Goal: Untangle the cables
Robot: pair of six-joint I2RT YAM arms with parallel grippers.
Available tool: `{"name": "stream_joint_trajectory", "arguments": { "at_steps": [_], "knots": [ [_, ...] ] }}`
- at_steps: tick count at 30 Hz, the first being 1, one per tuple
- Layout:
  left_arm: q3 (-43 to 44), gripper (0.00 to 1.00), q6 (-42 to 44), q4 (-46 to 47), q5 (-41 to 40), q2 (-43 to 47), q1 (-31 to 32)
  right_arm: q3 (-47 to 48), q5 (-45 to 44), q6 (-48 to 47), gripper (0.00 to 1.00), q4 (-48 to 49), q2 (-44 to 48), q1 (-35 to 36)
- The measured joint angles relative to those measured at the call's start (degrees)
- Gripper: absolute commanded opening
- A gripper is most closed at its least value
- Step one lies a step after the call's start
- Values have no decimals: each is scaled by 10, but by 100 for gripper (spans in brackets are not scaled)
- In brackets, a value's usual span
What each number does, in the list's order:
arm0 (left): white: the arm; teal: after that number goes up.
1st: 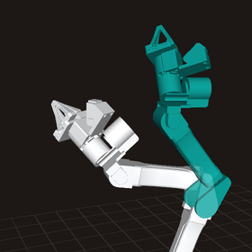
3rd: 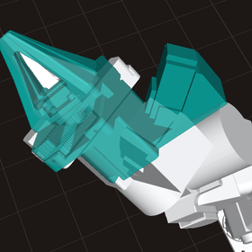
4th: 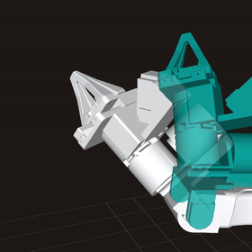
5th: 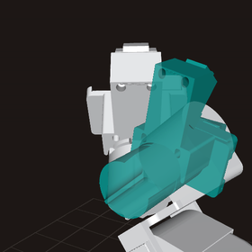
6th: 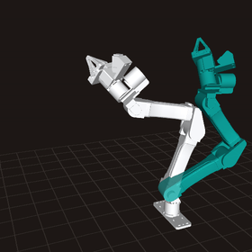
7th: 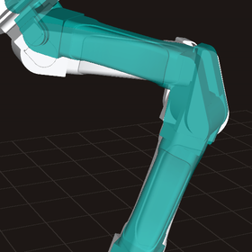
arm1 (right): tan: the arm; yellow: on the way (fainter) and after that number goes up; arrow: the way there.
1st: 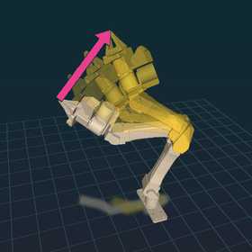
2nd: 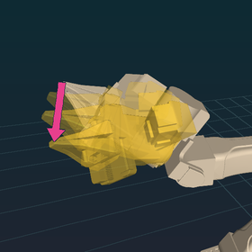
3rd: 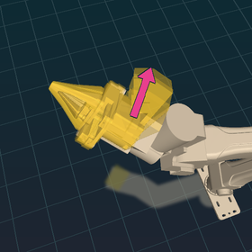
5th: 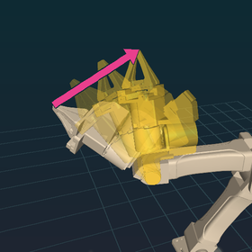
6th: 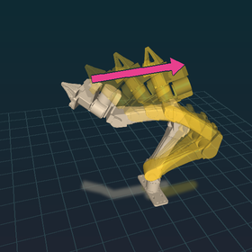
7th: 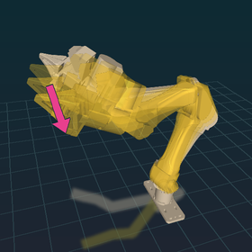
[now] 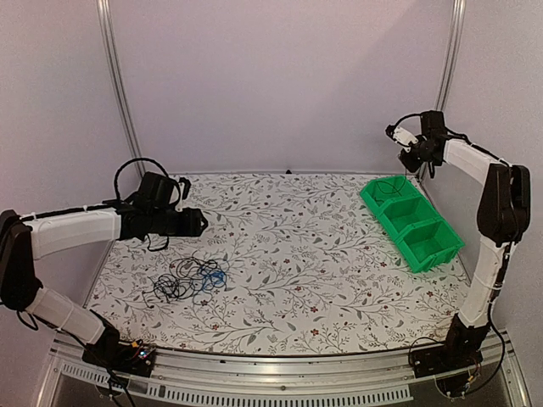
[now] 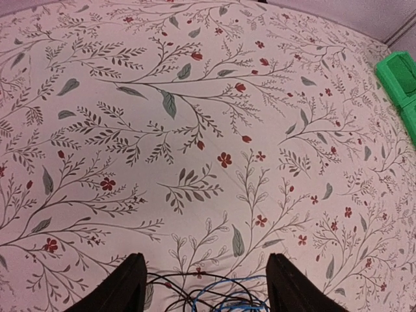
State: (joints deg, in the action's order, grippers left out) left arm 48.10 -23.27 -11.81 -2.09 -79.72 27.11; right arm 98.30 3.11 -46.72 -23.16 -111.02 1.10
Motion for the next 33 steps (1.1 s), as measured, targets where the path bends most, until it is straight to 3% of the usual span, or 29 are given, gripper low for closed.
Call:
{"name": "stream_joint_trajectory", "arguments": {
  "at_steps": [10,22,30,33],
  "knots": [
    [5,63,-2,-40,10,35,0,8,-63,59,0,-23,-73,19],
    [-46,64,33,-40,30,125,0,18,-17,99,0,-48,-125,31],
    [-57,62,50,-43,36,129,0,13,-10,100,0,-59,-129,31],
    [-62,62,50,-44,44,129,0,7,-10,98,20,-60,-129,31]
  ]
}}
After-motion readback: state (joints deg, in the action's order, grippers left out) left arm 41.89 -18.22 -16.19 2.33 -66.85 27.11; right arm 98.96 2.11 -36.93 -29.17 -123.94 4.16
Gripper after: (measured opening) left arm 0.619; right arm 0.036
